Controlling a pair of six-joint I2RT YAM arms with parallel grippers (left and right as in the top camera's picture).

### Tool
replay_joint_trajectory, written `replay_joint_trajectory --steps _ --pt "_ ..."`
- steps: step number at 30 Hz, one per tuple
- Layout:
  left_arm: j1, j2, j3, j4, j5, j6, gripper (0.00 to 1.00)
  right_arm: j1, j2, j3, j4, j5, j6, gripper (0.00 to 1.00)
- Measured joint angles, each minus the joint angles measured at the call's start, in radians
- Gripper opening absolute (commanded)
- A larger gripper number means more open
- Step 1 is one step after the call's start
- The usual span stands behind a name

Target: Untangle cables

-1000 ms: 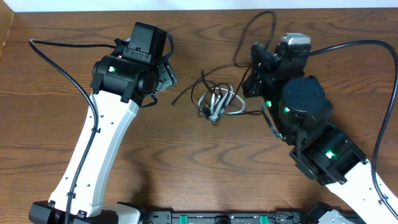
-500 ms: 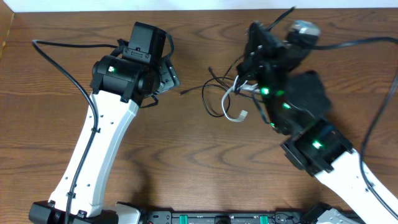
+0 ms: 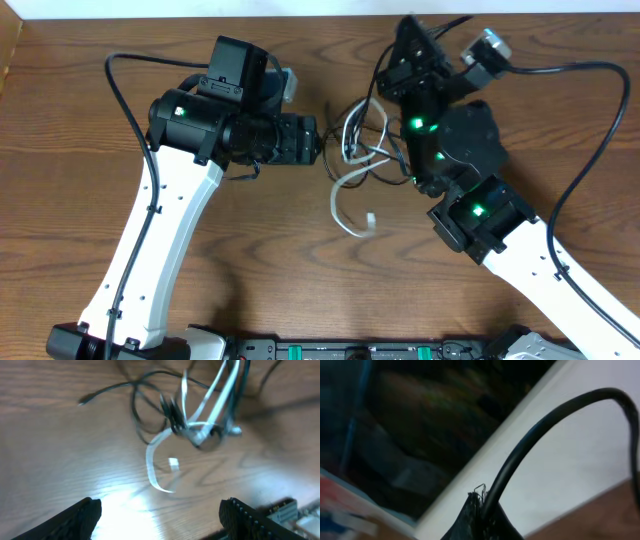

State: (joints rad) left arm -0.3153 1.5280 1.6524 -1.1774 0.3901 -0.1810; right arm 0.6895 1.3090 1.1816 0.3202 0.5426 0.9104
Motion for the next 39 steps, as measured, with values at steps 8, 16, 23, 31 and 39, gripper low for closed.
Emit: replay_joint_trajectory --steps 8,16,23,31,39 --pt "0.0 0.002 0.0 0.009 0.091 0.056 0.81 0.0 -0.003 0.0 0.038 -0.058 0.04 0.01" --pt "0.0 0.055 0.0 0.035 0.133 0.059 0.8 0.0 -0.003 0.0 0.047 -0.179 0.095 0.01" --pt "0.0 0.098 0.0 0.086 0.161 0.059 0.68 0.0 -0.005 0.0 0.043 -0.278 0.105 0.01" --pt "0.0 0.147 0.0 0.111 0.186 0.069 0.48 0.0 -0.014 0.0 0.042 -0.342 0.106 0.01" --pt "0.0 0.219 0.0 0.141 0.168 0.073 0.1 0.0 -0.04 0.0 -0.003 -0.357 0.105 0.01"
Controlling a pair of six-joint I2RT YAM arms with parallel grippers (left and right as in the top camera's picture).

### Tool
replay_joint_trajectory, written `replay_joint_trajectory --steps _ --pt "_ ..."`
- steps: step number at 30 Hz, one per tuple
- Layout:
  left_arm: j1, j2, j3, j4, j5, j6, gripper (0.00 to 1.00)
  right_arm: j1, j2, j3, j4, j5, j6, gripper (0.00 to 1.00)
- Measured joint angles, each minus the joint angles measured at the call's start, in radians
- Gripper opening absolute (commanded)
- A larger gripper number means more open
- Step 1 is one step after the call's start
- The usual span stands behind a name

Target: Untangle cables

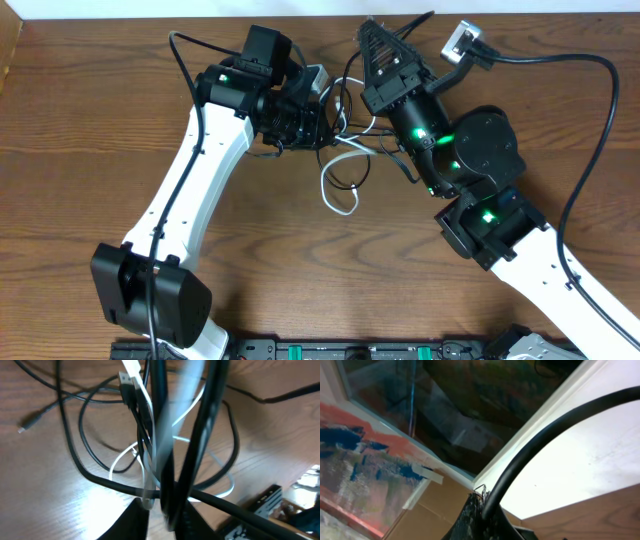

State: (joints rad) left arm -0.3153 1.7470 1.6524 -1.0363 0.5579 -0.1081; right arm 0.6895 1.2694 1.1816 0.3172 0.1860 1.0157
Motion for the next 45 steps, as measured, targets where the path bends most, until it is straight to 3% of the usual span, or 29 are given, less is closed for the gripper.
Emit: replay_joint_trajectory --steps 10,18,23,31,45 --pt "0.004 0.0 0.0 0.033 -0.045 -0.007 0.08 0.0 -0.053 0.001 -0.17 0.05 -0.059 0.01" --pt "0.077 0.0 0.0 -0.082 -0.367 -0.211 0.07 0.0 -0.067 0.001 -0.513 0.405 -0.221 0.02" --pt "0.13 0.0 0.0 -0.098 -0.457 -0.282 0.07 -0.025 -0.066 0.001 -0.62 0.548 -0.26 0.01" --pt "0.19 -0.031 0.0 -0.076 -0.423 -0.303 0.07 -0.126 -0.067 0.001 -0.75 0.593 -0.283 0.01" --pt "0.198 -0.414 0.013 0.058 -0.391 -0.277 0.08 -0.317 -0.05 0.001 -0.941 0.514 -0.238 0.02"
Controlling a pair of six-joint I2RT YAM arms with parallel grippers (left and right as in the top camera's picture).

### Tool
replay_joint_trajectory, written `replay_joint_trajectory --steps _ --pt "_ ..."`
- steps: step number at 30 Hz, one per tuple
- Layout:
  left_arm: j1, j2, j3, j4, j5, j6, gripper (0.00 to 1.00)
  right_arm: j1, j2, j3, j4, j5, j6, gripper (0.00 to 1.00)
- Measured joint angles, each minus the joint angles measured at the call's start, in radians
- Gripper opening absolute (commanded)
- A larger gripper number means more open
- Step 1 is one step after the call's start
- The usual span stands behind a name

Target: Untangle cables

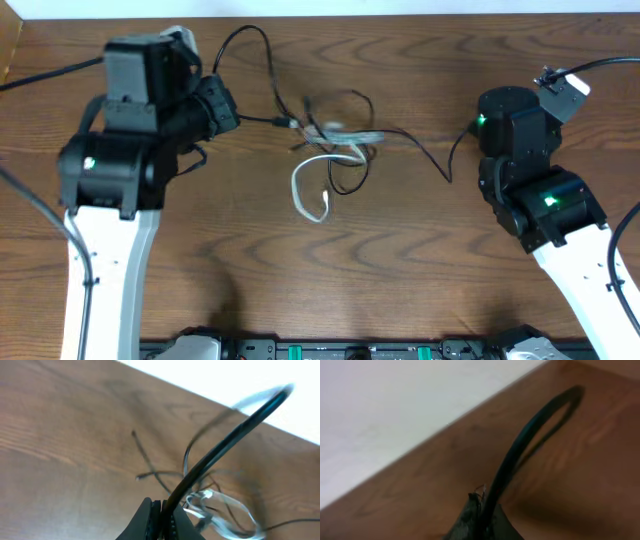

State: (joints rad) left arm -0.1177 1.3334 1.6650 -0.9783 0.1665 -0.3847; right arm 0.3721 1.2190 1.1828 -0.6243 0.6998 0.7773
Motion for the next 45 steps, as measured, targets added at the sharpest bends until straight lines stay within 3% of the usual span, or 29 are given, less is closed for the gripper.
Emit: replay_joint_trajectory --steps 6,9,10,11,12,14,15,16,22,31,38,41,45 --pt "0.0 -0.04 0.0 -0.006 -0.163 -0.02 0.07 -0.067 0.071 0.0 -0.097 -0.005 0.09 0.01" --pt "0.0 -0.045 0.0 -0.008 -0.172 -0.031 0.08 -0.094 0.109 0.0 -0.08 -0.079 0.104 0.01" --pt "0.0 -0.045 0.0 -0.008 -0.166 -0.032 0.07 -0.098 0.12 0.0 -0.062 -0.119 0.104 0.06" --pt "0.0 -0.042 0.0 -0.009 -0.15 -0.034 0.08 -0.098 0.13 0.0 -0.04 -0.161 0.101 0.16" --pt "0.0 -0.039 0.0 -0.01 -0.135 -0.034 0.07 -0.098 0.138 0.0 -0.018 -0.208 0.093 0.41" --pt "0.0 -0.032 0.0 -0.013 -0.08 -0.027 0.07 -0.098 0.15 0.0 0.007 -0.303 0.066 0.81" --pt "0.0 -0.029 0.0 -0.013 -0.053 -0.019 0.07 -0.097 0.155 0.0 0.007 -0.349 0.055 0.95" --pt "0.0 -0.027 0.0 -0.013 -0.023 -0.006 0.07 -0.097 0.157 0.0 0.007 -0.378 0.05 0.99" --pt "0.0 -0.024 0.0 -0.011 0.213 0.125 0.08 -0.097 0.162 0.0 0.021 -0.649 -0.056 0.99" --pt "0.0 -0.024 0.0 0.095 0.57 0.155 0.07 -0.086 0.162 0.0 0.042 -1.191 -0.497 0.99" --pt "0.0 -0.032 0.0 0.228 0.699 0.011 0.08 -0.08 0.162 0.0 0.1 -1.386 -0.674 0.99" --pt "0.0 -0.04 0.0 0.338 0.724 -0.083 0.08 -0.05 0.162 0.0 0.134 -1.426 -0.719 0.95" --pt "0.0 -0.05 0.0 0.483 0.744 -0.236 0.07 0.022 0.162 0.0 0.206 -1.431 -0.76 0.99"
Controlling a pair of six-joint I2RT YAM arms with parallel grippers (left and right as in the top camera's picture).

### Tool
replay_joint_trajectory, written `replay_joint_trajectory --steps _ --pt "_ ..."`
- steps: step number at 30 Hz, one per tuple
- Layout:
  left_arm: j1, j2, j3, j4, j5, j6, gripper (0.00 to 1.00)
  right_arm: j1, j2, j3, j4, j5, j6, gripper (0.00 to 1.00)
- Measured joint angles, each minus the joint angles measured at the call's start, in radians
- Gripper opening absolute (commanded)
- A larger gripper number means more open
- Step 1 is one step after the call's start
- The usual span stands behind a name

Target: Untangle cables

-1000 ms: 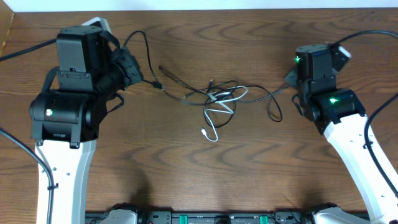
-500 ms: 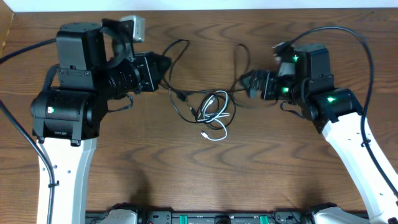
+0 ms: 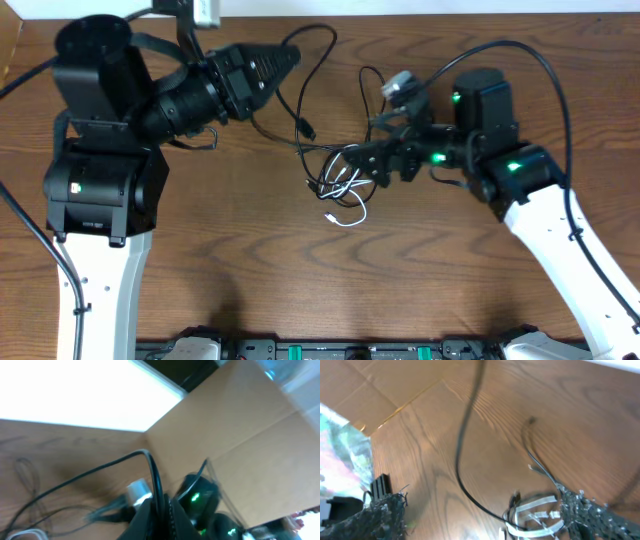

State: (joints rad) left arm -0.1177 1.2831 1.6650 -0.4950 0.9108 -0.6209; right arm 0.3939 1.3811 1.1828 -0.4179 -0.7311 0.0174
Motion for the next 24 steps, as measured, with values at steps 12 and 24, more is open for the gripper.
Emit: replay_joint_trajectory --steps 12,24 --pt "-0.004 -0.002 0.0 0.428 0.079 -0.457 0.08 0.164 0.038 0.0 0.192 0.219 0.064 0.99" --pt "-0.004 -0.006 0.0 0.719 0.083 -0.787 0.08 0.193 0.231 0.0 0.319 0.277 0.176 0.7"
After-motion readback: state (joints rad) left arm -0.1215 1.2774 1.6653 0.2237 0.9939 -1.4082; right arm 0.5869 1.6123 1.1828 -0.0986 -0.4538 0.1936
